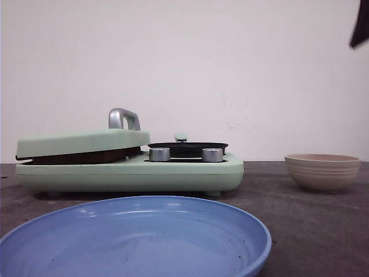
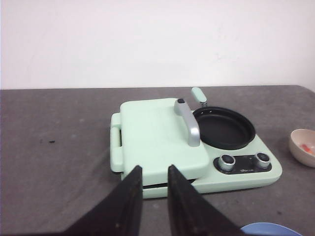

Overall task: Make breakfast with bread and shrimp
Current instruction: 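Move the right gripper to the beige shrimp bowl and grasp its rim, then lift the shrimp bowl with the right gripper toward the frying pan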

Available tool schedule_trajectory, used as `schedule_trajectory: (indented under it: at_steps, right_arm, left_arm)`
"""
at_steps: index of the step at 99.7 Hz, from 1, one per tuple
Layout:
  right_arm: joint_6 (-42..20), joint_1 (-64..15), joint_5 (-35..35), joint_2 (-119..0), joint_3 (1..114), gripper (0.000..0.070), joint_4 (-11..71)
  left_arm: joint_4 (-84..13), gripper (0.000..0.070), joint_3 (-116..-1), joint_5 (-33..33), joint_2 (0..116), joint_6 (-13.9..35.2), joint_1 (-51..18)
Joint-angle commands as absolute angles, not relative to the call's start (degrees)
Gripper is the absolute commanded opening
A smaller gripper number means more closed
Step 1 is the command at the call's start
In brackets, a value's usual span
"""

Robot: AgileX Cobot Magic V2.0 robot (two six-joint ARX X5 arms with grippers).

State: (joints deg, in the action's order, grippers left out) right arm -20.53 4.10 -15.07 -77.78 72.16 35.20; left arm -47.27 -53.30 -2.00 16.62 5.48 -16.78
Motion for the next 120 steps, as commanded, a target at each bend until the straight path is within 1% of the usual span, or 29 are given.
schedule_trajectory:
  at_steps: [1,2,3,4,7,12,24,37,52,70,77,91,96,99,114,117,120]
  right_arm:
    - [-18.55,4.86,-15.49,-82.15,73.28,0.0222,37.98]
    - [-18.57,5.04,-15.55,-82.98,73.28,0.0258,38.52]
    - [-18.57,5.1,-15.57,-83.26,73.28,0.027,38.74]
    - [-18.55,5.21,-15.68,-84.12,73.28,0.03,39.38]
    - [-18.5,5.37,-15.66,-85.89,73.28,0.0347,40.38]
    - [-18.2,5.43,-15.62,-88.36,73.28,0.0377,41.45]
    - [-17.93,5.43,-15.73,-93.89,73.28,0.0377,41.45]
    - [-18.15,5.41,-16.14,-98.21,73.28,0.0374,38.54]
    - [-20.49,5.45,-16.12,-102.5,73.28,0.034,36.21]
    - [-22.74,5.87,-16.1,-105.89,73.28,0.0332,33.39]
    - [-23.97,5.87,-16.1,-106.76,73.28,0.0299,32.47]
    - [-24.29,5.87,-16.12,-107.68,73.28,0.0161,30.72]
    - [-24.95,5.87,-16.25,-107.94,73.25,0.0129,30.26]
    - [-25.19,5.87,-16.32,-108.12,73.28,0.0118,30.26]
    - [-25.52,5.85,-16.51,-109.12,73.25,0.0115,30.76]
    - [-25.52,5.85,-16.51,-109.27,73.25,0.0099,30.74]
    - [-25.52,5.85,-16.62,-109.38,73.25,0.0058,30.61]
  left_arm:
    - [-46.46,0.001,-53.91,-0.86,16.93,5.02,-17.02]
    - [-46.46,0.001,-53.91,-0.84,16.93,5.04,-17.02]
    - [-46.5,0.001,-53.91,-0.86,16.93,5.08,-17.02]
    - [-46.52,0.001,-53.91,-0.86,16.93,5.08,-17.02]
    - [-46.61,0.001,-53.91,-0.86,16.93,5.06,-17.02]
    - [-46.72,0.001,-53.91,-0.86,16.91,5.06,-17.02]
    - [-46.72,0.001,-53.91,0.1,16.91,5.69,-17.02]
    - [-46.7,0.001,-53.91,1.96,16.91,5.67,-17.02]
    - [-46.72,0.001,-53.91,1.98,16.91,5.76,-17.02]
    - [-46.74,0.001,-53.91,1.98,16.91,6.76,-17.02]
    - [-46.78,0.001,-53.91,1.98,16.91,6.76,-17.02]
    - [-47.0,0.001,-53.91,1.98,16.91,6.74,-16.99]
    - [-47.09,0.001,-53.91,1.98,16.91,6.74,-17.02]
    - [-47.09,0.001,-53.91,1.98,16.91,6.74,-17.02]
    - [-47.09,0.001,-53.91,1.98,16.91,6.74,-17.02]
    - [-47.09,0.001,-53.91,1.98,16.91,6.74,-16.99]
    - [-47.09,0.001,-53.91,1.98,16.91,6.74,-16.99]
